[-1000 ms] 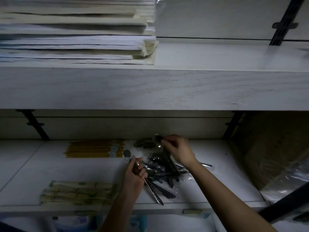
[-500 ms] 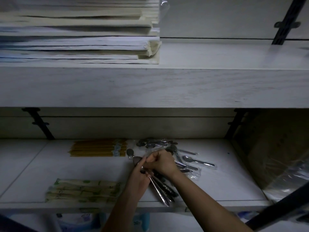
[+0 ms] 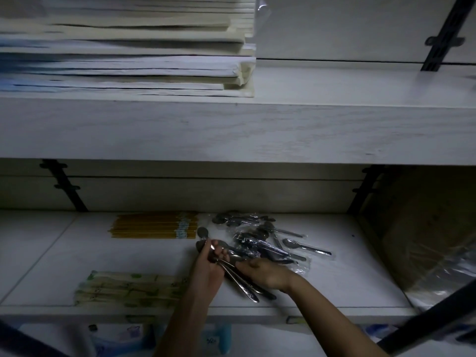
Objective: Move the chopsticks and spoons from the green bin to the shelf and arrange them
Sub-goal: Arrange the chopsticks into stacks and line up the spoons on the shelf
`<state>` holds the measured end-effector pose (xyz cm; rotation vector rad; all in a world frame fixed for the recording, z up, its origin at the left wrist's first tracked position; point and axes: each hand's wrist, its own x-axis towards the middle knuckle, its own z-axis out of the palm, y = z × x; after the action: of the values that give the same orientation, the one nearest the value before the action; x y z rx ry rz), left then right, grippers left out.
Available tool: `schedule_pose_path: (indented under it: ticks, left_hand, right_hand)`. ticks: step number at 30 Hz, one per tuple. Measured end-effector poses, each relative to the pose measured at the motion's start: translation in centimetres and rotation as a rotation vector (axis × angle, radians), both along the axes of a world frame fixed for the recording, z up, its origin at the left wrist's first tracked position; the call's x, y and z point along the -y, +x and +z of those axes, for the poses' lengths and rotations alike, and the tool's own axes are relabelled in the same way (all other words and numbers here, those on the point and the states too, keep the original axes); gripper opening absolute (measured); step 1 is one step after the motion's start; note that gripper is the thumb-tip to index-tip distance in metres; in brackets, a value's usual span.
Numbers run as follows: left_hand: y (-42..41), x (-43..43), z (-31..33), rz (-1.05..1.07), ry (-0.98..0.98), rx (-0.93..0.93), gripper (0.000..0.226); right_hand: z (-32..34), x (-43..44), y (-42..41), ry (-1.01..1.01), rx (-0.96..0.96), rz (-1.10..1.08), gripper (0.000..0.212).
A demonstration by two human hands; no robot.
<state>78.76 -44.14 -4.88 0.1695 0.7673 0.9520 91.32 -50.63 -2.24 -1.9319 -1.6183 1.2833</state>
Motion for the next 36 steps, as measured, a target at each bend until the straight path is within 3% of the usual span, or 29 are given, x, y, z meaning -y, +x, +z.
schedule_pose_path:
  ticks: [5,14,16,22,24,28,32,36]
  left_hand:
    - [0.5,-0.5,-0.5,0.032,0.007,0.086,0.027]
    - [0.3,-0.9,-0.6,0.093,0.070,0.093,0.041]
    - [0.4,-1.0,-0.8,0.095,0.092,0.056,0.042]
    - [0.3,-1.7,-1.8,0.074,0.118,-0.023,0.043]
    - [0.3,-1.9,-2.1,0.057,0.098,-0.056,0.043]
    - [0.2,-1.7,-1.9,0.071,0.101,-0.046,0.038]
    - [0.2,-1.7,-1.7,0.070,0.084,-0.036,0.035]
    - [0.2,-1.7,-1.4,0.065,0.089,-0.032,0.036]
  right_hand:
    - [-1.5,0.4,-0.9,-0.081,-0.329,0.009,0.034]
    - [-1.8,1.1,-1.9,-0.067,-0.565,-0.150,0.024]
    - [-1.8,1.3,-2.1,-0.010,-0.474,-0.105,0.009]
    - [-1.3,1.5,-2.5,0.266,0.134,0.084,0.006]
    - [-1.7,1.4,-2.7,0.311,0.238,0.119,0.022]
    - [-2.5,1.1,-2.7,0.308,0.312,0.154,0.028]
    - [-1.9,1.0,-2.7,0.244,0.031,0.088,0.018]
    - [-2.3,0.7,-2.5,0.120,-0.282,-0.084,0.029]
